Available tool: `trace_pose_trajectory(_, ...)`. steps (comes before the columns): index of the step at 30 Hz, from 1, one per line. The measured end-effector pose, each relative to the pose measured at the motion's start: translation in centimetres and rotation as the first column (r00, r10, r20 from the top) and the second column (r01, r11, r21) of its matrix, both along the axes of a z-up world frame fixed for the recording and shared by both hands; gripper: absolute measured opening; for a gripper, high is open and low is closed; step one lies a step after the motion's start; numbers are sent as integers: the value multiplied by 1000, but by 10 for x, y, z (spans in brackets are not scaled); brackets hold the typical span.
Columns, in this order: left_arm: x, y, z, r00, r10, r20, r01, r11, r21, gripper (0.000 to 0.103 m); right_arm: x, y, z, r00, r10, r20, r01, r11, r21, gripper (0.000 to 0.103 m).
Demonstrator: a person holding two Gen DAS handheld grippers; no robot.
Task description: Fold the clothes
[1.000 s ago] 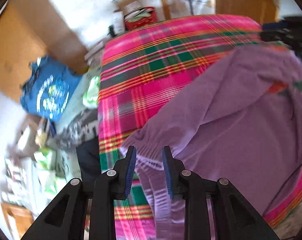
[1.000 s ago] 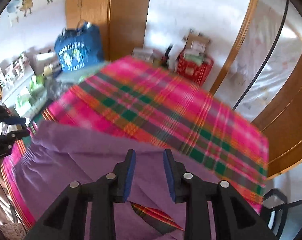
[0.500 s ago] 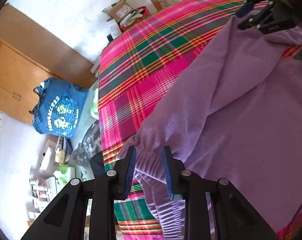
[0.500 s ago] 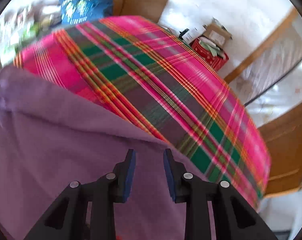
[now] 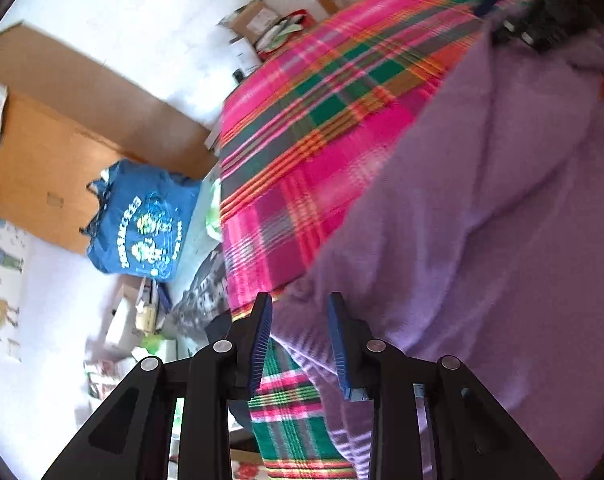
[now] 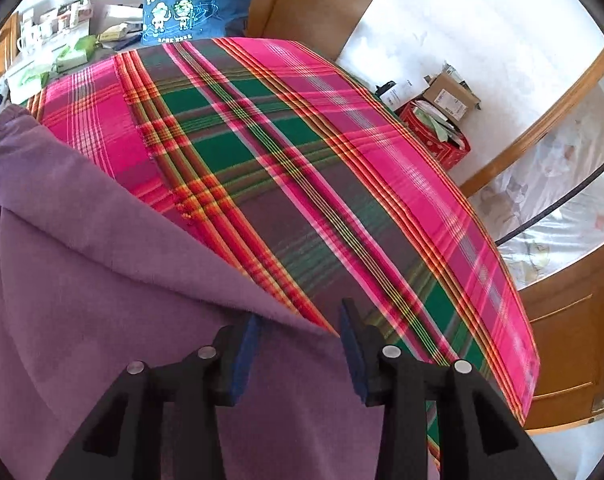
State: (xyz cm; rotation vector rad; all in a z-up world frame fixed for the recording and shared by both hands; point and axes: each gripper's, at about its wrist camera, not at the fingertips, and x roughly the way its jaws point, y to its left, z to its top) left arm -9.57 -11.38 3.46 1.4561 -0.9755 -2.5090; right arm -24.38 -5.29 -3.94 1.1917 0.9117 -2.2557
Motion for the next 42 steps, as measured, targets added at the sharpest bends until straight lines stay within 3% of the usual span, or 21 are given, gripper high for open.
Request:
trace_pose_trajectory(2, -7, -8, 0, 1000, 30, -1, -30, 999, 24, 27, -3, 2, 0, 1000, 0, 15, 1, 1000, -22, 40)
trace_pose_trajectory(4, -15, -16, 2, 998, 65, 1, -65, 997, 46, 14, -6, 4, 1, 999, -8, 39, 10, 999, -51, 40)
trace_pose_trajectory(6, -25, -28, 5, 994, 107, 6, -107, 991, 78, 14, -9, 7, 2, 997, -22, 79, 29, 995, -92, 32)
trace_pose_trajectory(7, -28, -35, 9, 992, 124, 17, -125, 983, 134, 14, -10, 9, 2, 995, -28, 100, 40, 993, -112, 24)
trace_pose_trajectory(9, -28, -44, 15, 989, 141, 37, -145, 963, 229, 17, -10, 9, 2, 992, -36, 124, 53, 989, -136, 18)
trace_pose_trajectory(11, -19, -43, 18, 992, 121, 34, -125, 957, 262, 19, -9, 7, 2, 991, -38, 127, 55, 989, -134, 18)
trace_pose_trajectory(13, -4, -32, 16, 998, 57, 35, -64, 966, 249, 26, -10, 6, 3, 990, -46, 130, 64, 989, -133, 18)
trace_pose_trajectory(17, 16, -14, 9, 999, -44, 22, 38, 973, 226, 27, -11, 7, 3, 987, -69, 144, 89, 986, -142, 18)
trace_pose_trajectory(24, 35, 13, 5, 990, -141, -15, 141, 976, 165, 30, -11, 6, 2, 985, -91, 144, 111, 984, -142, 18)
trace_pose_trajectory(28, 40, 24, 4, 982, -188, -4, 186, 966, 181, 31, -12, 8, 2, 984, -98, 146, 121, 981, -155, 18)
trace_pose_trajectory(31, 35, 27, 0, 983, -185, -13, 185, 968, 168, 32, -12, 10, 2, 983, -107, 149, 132, 977, -168, 18)
trace_pose_trajectory(35, 20, 22, -5, 989, -142, 29, 133, 969, 209, 32, -12, 10, 2, 982, -116, 151, 142, 974, -174, 18)
trace_pose_trajectory(39, 15, 26, -15, 989, -142, 45, 133, 979, 153, 33, -11, 10, 2, 982, -118, 148, 143, 974, -176, 18)
trace_pose_trajectory(42, 14, 26, -18, 990, -129, 49, 120, 980, 157, 34, -12, 10, 2, 981, -121, 150, 148, 972, -181, 18)
